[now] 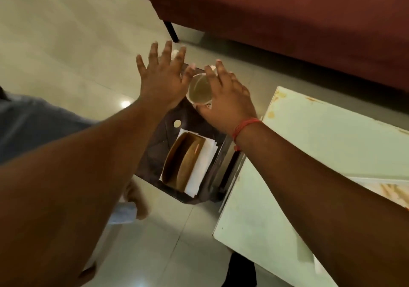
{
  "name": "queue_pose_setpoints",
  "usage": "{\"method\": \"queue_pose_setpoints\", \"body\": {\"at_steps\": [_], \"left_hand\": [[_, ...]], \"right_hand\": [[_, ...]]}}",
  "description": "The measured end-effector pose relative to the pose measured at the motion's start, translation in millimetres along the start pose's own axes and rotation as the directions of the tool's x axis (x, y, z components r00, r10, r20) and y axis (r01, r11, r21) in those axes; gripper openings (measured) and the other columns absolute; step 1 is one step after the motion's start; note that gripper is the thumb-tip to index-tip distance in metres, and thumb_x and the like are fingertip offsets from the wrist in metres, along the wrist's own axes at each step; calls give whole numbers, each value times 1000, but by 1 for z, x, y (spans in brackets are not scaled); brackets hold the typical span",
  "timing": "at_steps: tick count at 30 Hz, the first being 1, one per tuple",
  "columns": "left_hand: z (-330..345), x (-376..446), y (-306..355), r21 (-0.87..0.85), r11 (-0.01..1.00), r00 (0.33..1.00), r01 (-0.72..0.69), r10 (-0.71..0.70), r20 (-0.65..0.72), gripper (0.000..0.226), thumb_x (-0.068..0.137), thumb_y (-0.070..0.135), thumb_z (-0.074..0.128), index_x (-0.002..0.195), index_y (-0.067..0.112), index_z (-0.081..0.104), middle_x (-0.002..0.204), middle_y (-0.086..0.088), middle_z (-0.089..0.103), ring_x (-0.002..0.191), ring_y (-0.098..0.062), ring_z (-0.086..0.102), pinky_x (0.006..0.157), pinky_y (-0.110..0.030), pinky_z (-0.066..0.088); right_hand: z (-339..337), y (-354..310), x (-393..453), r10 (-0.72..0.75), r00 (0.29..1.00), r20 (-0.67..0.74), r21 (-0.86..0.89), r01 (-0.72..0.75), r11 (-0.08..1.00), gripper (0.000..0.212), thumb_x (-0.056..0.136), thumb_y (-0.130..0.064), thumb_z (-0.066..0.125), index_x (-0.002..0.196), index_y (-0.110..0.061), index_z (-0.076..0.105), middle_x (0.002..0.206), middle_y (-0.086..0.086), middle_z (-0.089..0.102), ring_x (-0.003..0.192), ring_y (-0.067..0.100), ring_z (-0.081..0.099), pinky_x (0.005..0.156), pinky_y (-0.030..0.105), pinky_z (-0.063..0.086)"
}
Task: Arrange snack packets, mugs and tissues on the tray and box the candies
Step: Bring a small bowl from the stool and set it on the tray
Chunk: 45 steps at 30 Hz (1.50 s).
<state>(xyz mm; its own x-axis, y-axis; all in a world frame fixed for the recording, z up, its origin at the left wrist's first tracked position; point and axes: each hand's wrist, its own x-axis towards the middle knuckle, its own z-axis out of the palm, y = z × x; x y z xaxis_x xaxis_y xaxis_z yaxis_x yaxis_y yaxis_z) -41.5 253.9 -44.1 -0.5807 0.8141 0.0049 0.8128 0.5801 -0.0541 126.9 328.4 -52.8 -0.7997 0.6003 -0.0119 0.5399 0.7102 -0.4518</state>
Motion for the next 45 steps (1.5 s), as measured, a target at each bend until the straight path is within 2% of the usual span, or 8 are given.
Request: {"method": "queue_pose_setpoints", "body": {"at_steps": [2, 6, 10, 18, 25, 30, 35, 45], "left_hand": [[9, 7, -15, 1, 1000, 996, 23, -23, 86, 66, 93, 67, 9, 151, 37, 17, 163, -4, 14, 150, -34, 5, 112, -67, 8], [12, 14, -28, -90, 995, 992, -45, 55, 117, 69, 84, 44, 58, 145, 28, 31, 150, -15, 30, 134, -45, 27, 92, -64, 47], [7, 23, -33, -63, 995, 982, -81, 90, 164, 69, 77, 41, 71, 135, 23, 40, 136, -19, 38, 123, -46, 35, 83, -59, 52], [-23, 29, 11, 44, 973, 973, -225, 222, 70, 63, 75, 45, 71, 128, 23, 45, 128, -19, 46, 114, -44, 45, 73, -54, 52], [-58, -16, 140, -101, 904, 909, -415, 406, -97, 62, 78, 43, 69, 132, 28, 41, 134, -14, 42, 117, -37, 46, 78, -45, 53], [-43, -90, 250, -266, 832, 859, -486, 511, 29, 64, 78, 42, 72, 133, 32, 41, 137, -8, 41, 121, -31, 44, 84, -42, 54], [-19, -161, 339, -371, 770, 770, -518, 609, 189, 63, 72, 33, 74, 128, 33, 44, 130, -2, 41, 116, -26, 41, 68, -38, 56], [-3, -222, 458, -273, 684, 601, -677, 727, 332, 62, 74, 8, 66, 130, 28, 50, 139, -5, 38, 126, -30, 34, 59, -34, 47]], "right_hand": [[6, -10, 13, -31, 999, 45, -24, 32, 999, 88, 79, -57, 63, 151, -29, 21, 162, 4, 19, 137, 36, 39, 104, 54, 42], [14, -19, 24, -68, 995, 76, -70, 74, 995, 86, 75, -42, 75, 146, -24, 30, 150, 6, 34, 112, 37, 58, 80, 46, 58], [15, -23, 32, -67, 994, 88, -125, 78, 989, 84, 70, -38, 80, 140, -22, 36, 141, 9, 40, 106, 38, 59, 75, 45, 59], [-13, 0, 5, -83, 996, -26, -78, 80, 994, 83, 68, -42, 82, 136, -23, 38, 133, 9, 45, 97, 34, 62, 71, 37, 57], [-63, 81, -125, 193, 976, -96, -6, -195, 981, 83, 70, -49, 81, 136, -24, 38, 136, 5, 43, 105, 28, 60, 76, 33, 56], [-74, 135, -236, 410, 911, -46, 71, -407, 911, 83, 69, -42, 82, 137, -20, 38, 136, 4, 39, 107, 31, 57, 74, 39, 58], [-70, 175, -329, 567, 824, 7, 145, -562, 815, 83, 69, -33, 83, 136, -15, 38, 135, 6, 39, 112, 33, 55, 79, 43, 57], [-78, 239, -430, 619, 780, 96, 174, -625, 761, 88, 72, -24, 79, 144, -16, 29, 140, 7, 33, 113, 31, 50, 89, 38, 53]]}}
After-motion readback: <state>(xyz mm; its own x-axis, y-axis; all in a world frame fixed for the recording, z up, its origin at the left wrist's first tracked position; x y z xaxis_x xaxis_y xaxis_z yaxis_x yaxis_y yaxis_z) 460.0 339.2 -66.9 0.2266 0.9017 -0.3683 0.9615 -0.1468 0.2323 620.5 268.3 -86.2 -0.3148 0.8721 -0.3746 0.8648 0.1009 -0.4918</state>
